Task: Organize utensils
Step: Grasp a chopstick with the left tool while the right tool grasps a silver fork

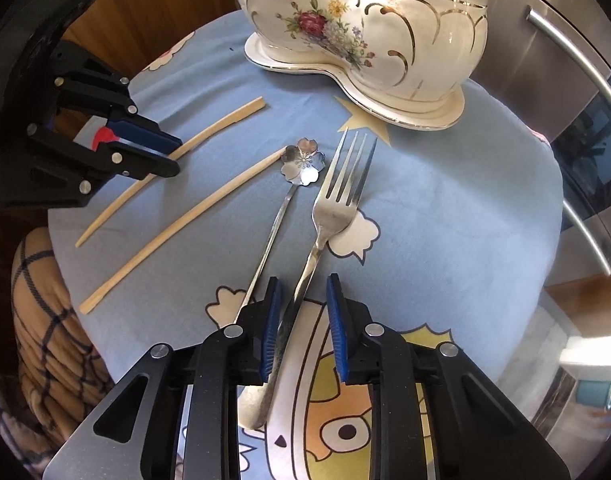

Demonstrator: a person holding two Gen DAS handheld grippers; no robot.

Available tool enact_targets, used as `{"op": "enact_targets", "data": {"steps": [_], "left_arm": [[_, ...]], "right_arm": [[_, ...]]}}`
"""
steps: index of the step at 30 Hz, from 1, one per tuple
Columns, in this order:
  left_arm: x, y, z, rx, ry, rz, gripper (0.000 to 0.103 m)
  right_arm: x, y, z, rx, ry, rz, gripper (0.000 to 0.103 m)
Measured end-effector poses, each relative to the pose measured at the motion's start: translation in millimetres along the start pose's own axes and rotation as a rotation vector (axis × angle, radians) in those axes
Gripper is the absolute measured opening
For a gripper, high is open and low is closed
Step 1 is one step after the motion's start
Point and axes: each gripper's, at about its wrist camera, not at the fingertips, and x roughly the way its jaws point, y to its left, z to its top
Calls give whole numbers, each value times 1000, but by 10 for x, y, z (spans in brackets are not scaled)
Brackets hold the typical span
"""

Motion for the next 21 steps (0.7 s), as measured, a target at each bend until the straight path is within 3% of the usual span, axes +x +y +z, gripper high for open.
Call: {"op": "enact_targets", "data": {"steps": [5,9,15,21], "left_arm": [[28,41,129,-7,55,14,10],[9,-9,122,-15,32,38,8],[-78,1,-154,-87,-103,70,5],[-228,119,-514,-187,-273,68,4]], "right_arm": [[17,37,40,-3,8,-18,22],[28,146,33,-17,-11,-42,12],[2,197,-37,-11,-73,-94,6],[-52,81,-184,39,-138,-68,6]]}}
